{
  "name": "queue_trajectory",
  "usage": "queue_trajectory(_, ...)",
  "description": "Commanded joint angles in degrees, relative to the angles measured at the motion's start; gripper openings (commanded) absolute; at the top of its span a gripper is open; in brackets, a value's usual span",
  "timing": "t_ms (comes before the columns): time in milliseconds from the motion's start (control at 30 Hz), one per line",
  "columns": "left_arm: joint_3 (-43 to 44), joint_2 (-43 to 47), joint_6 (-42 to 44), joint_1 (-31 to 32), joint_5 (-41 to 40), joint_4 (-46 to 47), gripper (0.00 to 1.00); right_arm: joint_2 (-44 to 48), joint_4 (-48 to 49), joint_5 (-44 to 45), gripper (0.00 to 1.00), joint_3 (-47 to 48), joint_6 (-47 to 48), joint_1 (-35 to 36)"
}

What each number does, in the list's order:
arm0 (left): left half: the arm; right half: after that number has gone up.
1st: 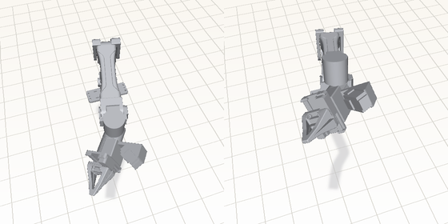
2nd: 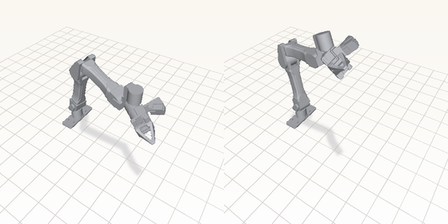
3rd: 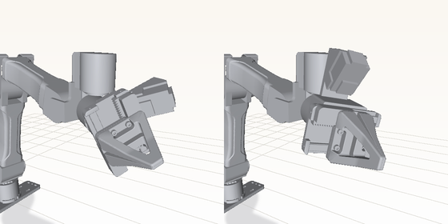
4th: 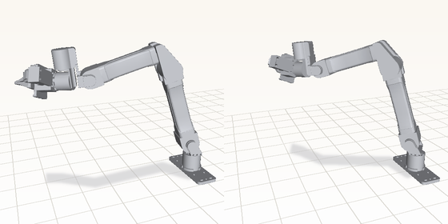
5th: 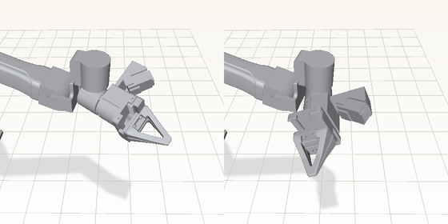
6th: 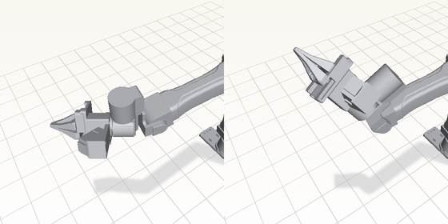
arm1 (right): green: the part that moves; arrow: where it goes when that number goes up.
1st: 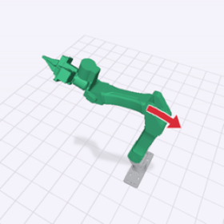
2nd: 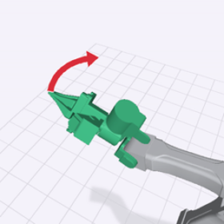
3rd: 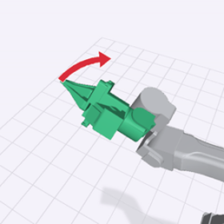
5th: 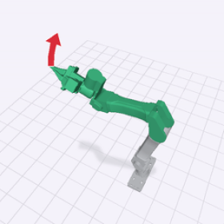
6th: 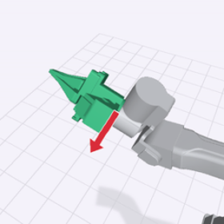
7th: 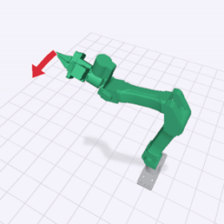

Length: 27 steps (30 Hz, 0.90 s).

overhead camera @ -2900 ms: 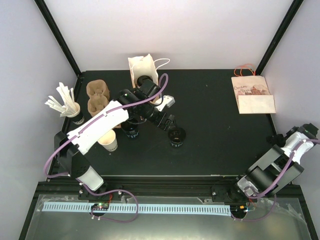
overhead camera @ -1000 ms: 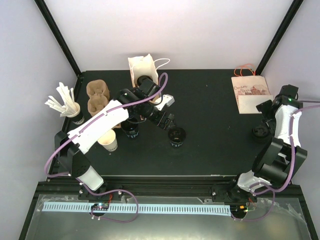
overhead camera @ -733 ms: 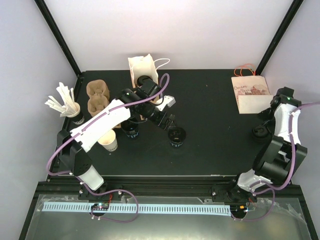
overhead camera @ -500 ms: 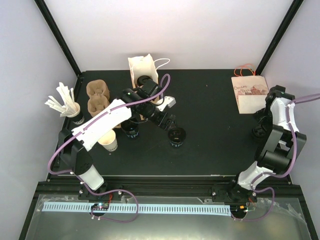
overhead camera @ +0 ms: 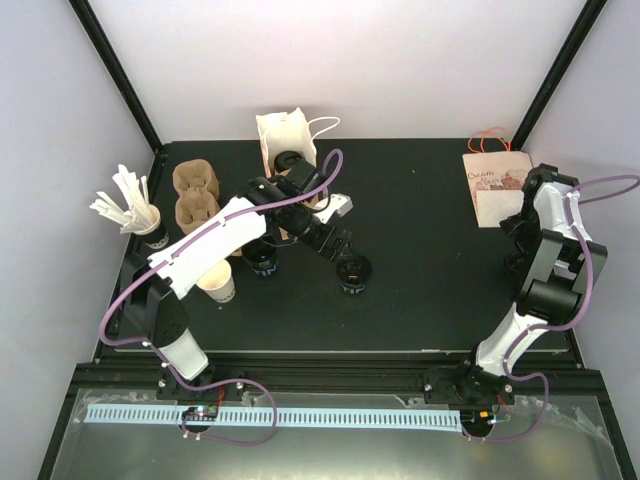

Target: Pack the takeout coffee

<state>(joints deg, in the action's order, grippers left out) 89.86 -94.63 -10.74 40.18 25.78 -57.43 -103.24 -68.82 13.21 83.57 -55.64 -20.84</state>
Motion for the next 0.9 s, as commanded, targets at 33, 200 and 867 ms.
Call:
queue_trajectory(33,2.6,-1.2,0.5,-0.2,0.3,-1.0,0.99,-1.2,-1.7,3.4,0.98,0.8,-2.5,0.2)
queue_trajectory(200,2.9,-1.4,0.5,-0.2,0.1,-1.1,0.99,-1.0,-0.8,4.5,0.96,-1.1,-2.0,0.2)
queue_trajectory(867,3.0,-1.7,0.1,-0.3,0.1,-1.5,0.99,-3.0,1.9,4.9,0.82,-2.2,-1.5,0.2)
